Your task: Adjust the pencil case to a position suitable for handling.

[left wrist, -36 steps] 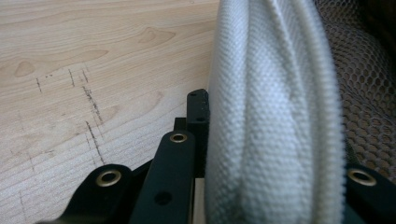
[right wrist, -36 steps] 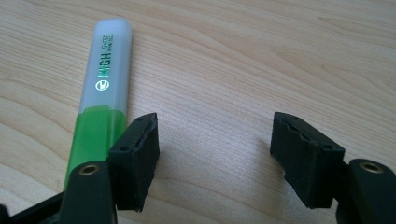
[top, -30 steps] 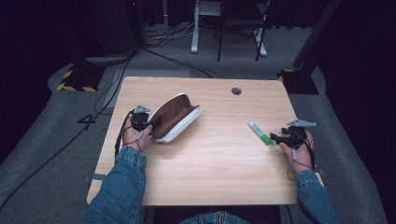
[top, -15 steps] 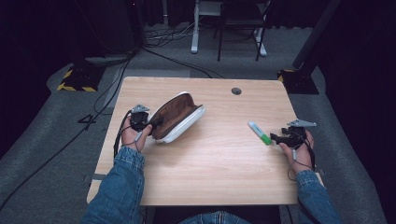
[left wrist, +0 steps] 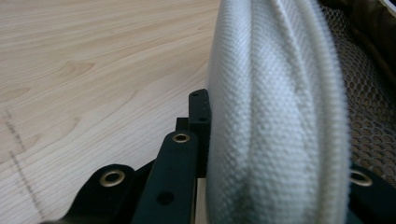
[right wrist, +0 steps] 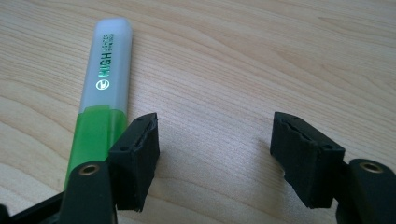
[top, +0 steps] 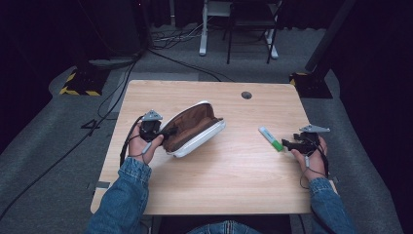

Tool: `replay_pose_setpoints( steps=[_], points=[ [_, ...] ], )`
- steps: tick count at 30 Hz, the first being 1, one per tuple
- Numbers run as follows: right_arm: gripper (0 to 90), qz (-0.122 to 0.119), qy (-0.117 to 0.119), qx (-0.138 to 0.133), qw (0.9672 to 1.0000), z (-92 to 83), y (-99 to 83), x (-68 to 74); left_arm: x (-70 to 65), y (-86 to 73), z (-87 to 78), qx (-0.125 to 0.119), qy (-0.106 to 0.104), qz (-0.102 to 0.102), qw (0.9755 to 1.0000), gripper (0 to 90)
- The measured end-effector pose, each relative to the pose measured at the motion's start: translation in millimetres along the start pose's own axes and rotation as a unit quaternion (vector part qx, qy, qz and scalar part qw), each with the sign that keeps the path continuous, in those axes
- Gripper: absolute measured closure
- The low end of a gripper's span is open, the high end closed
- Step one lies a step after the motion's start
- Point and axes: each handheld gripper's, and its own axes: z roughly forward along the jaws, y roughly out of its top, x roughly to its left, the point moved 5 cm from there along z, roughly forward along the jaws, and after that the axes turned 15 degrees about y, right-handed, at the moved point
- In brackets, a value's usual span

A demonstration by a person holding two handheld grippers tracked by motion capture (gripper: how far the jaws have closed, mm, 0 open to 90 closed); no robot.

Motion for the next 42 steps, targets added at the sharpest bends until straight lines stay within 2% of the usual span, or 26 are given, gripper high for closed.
replay_pose_setpoints(
  steps=[1, 6, 10, 15, 20, 35, 38, 42],
  points=[
    [33.2, 0.0, 0.0, 0.0, 1.0, 0.0, 0.0, 0.0, 0.0, 0.0, 0.0, 0.0, 0.0, 0.0, 1.0, 84.4],
    [33.2, -0.001, 0.0, 0.0, 1.0, 0.0, 0.0, -0.1, -16.6, 4.2, -1.9, -0.004, -0.021, 0.01, 0.9997, 84.4],
    [33.2, -0.001, 0.0, 0.0, 1.0, 0.0, 0.0, -0.1, -32.2, 7.4, -2.1, -0.005, -0.041, 0.025, 0.9988, 84.3],
    [33.2, -0.001, 0.0, 0.0, 1.0, 0.0, 0.0, 0.0, -45.4, 8.7, -1.3, -0.003, -0.059, 0.041, 0.9974, 84.3],
    [33.2, -0.001, 0.0, 0.0, 1.0, -0.1, 0.0, 0.0, -57.0, 8.3, 0.6, 0.001, -0.069, 0.05, 0.9964, 84.2],
    [33.2, -0.002, 0.0, 0.0, 1.0, -0.1, -0.1, 0.0, -85.2, 4.2, 6.4, 0.012, -0.107, 0.077, 0.9912, 84.1],
    [33.2, -0.001, 0.0, 0.0, 1.0, -0.1, -0.1, 0.1, -92.0, 3.2, 7.7, 0.015, -0.118, 0.089, 0.9888, 84.1],
    [33.2, -0.002, 0.0, 0.001, 1.0, -0.1, -0.1, 0.1, -99.6, 1.9, 9.1, 0.017, -0.126, 0.093, 0.9875, 84.1]
  ],
)
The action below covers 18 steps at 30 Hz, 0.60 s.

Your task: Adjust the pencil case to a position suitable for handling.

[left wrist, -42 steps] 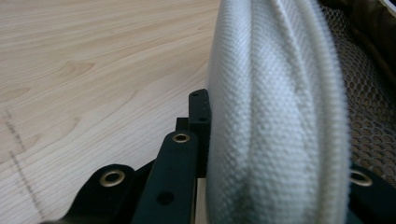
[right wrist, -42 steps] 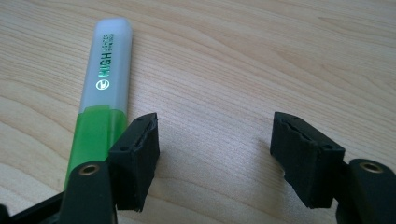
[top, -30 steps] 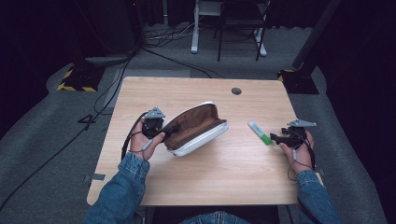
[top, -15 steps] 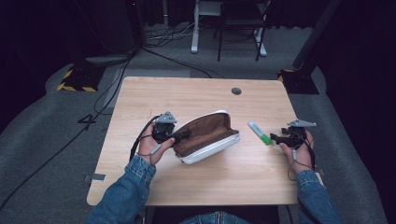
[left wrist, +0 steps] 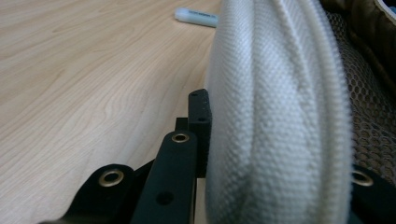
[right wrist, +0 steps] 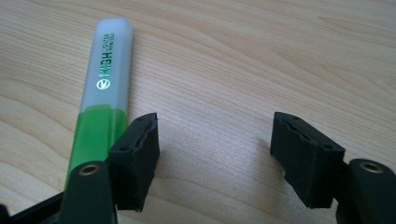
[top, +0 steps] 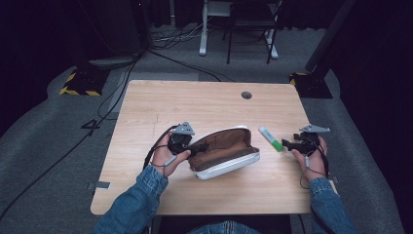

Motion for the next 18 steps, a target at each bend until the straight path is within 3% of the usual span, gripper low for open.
replay_pose_setpoints(
  steps=[18],
  points=[
    [33.2, 0.001, 0.001, 0.0, 1.0, -0.1, -0.2, 0.4, -22.1, -9.2, 20.7, 0.022, -0.039, 0.014, 0.9989, 83.9]
  ],
)
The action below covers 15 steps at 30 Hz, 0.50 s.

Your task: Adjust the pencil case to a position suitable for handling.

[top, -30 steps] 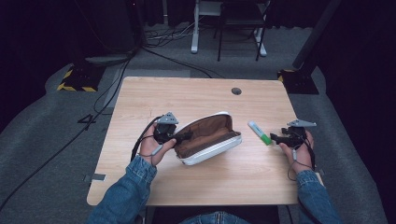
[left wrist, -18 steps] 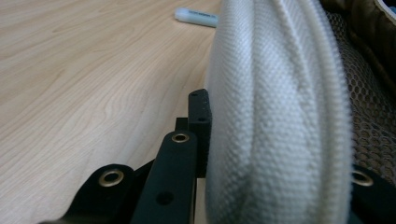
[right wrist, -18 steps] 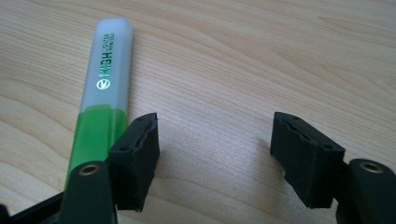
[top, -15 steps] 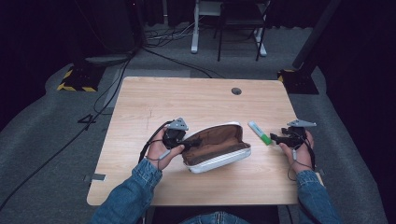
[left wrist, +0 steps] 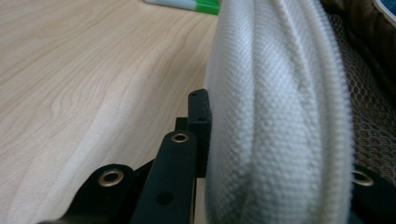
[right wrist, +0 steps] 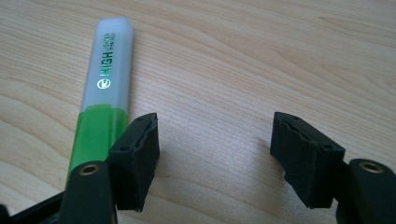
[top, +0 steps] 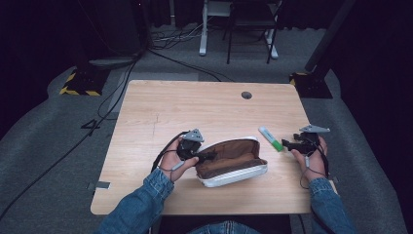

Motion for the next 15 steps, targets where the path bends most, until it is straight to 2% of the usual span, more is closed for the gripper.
replay_pose_setpoints(
  steps=[4, 15],
  points=[
    [33.2, 0.0, 0.0, 0.0, 1.0, 0.0, 0.0, 0.0, -1.6, -4.3, 7.0, 0.007, -0.01, -0.001, 0.9999, 83.8],
    [33.2, 0.0, 0.0, 0.0, 1.0, -0.1, -0.1, 0.1, -2.3, -12.8, 18.1, 0.016, -0.014, -0.002, 0.9998, 83.1]
  ],
)
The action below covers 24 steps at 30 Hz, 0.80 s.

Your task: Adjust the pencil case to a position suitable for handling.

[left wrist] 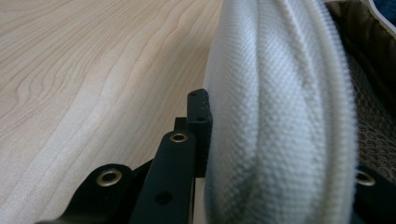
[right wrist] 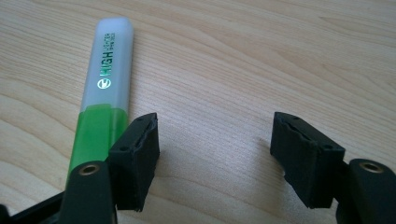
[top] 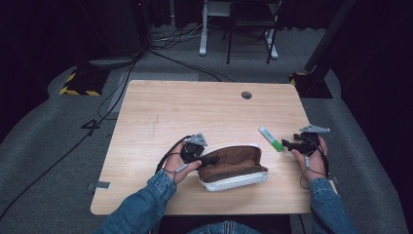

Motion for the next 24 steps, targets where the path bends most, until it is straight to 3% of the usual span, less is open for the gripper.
replay_pose_setpoints(
  steps=[11, 20, 24],
  points=[
    [33.2, 0.0, 0.0, 0.0, 1.0, -0.1, -0.1, 0.1, 8.7, -7.5, 4.0, 0.004, -0.004, -0.005, 1.0, 80.8],
    [33.2, 0.0, 0.0, 0.0, 1.0, -0.1, -0.1, 0.1, 20.8, -12.5, 6.4, 0.005, 0.007, -0.016, 0.9998, 79.6],
    [33.2, 0.0, 0.0, 0.0, 1.0, -0.1, -0.1, 0.1, 23.7, -11.4, 6.9, -0.008, 0.018, -0.022, 0.9996, 69.3]
  ],
)
